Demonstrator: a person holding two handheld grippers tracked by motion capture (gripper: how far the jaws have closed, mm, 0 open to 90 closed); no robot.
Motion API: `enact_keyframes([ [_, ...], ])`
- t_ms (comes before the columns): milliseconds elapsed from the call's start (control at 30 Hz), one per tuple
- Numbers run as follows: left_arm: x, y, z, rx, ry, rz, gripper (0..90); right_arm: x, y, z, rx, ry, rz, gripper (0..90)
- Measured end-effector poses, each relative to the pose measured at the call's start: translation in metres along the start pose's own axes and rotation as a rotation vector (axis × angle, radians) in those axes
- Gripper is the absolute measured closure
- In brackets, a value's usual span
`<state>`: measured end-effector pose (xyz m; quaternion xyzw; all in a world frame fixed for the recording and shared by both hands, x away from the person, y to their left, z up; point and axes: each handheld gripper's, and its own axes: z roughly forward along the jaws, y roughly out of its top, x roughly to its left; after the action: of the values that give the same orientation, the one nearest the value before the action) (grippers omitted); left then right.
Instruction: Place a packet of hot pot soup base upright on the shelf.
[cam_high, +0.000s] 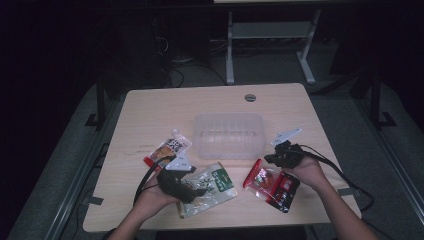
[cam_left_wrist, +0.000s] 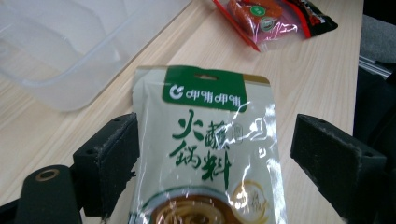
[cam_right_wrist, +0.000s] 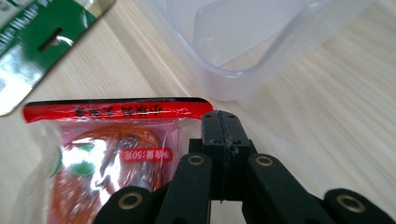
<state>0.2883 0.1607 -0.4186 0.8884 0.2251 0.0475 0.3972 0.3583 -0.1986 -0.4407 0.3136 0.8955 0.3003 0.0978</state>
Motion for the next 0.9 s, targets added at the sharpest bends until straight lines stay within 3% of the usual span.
enact_keyframes([
  [233,-0.001,0.007,0.009,0.014,-0.012,0.028,15.1,0.007,0.006,0.012,0.002,0.045,-0.014,89.9],
  [267,-0.002,0.008,0.012,0.016,-0.016,0.032,15.0,0.010,0.009,0.015,-0.014,0.078,-0.021,89.9],
  [433,-0.005,0.012,0.016,0.016,-0.025,0.041,15.6,0.021,0.014,0.019,-0.010,0.112,-0.042,89.9],
  [467,-0.006,0.013,0.018,0.009,-0.030,0.042,17.4,0.026,0.016,0.021,-0.026,0.151,-0.046,89.9],
  [533,-0.007,0.015,0.021,0.004,-0.036,0.049,18.5,0.030,0.018,0.024,-0.024,0.164,-0.056,89.9],
  [567,-0.008,0.016,0.023,0.002,-0.038,0.054,19.2,0.033,0.019,0.025,-0.013,0.147,-0.080,89.9],
  [633,-0.008,0.018,0.024,-0.001,-0.038,0.062,20.5,0.033,0.019,0.025,-0.021,0.145,-0.080,89.9],
  [767,-0.012,0.024,0.031,-0.021,-0.052,0.072,28.1,0.030,0.018,0.013,-0.061,0.136,-0.041,89.4],
  [800,-0.014,0.028,0.035,-0.029,-0.060,0.075,36.1,0.026,0.013,0.003,-0.081,0.119,-0.025,83.1],
  [900,-0.015,0.031,0.040,-0.032,-0.070,0.079,49.5,0.025,0.007,-0.006,-0.093,0.101,-0.003,79.2],
])
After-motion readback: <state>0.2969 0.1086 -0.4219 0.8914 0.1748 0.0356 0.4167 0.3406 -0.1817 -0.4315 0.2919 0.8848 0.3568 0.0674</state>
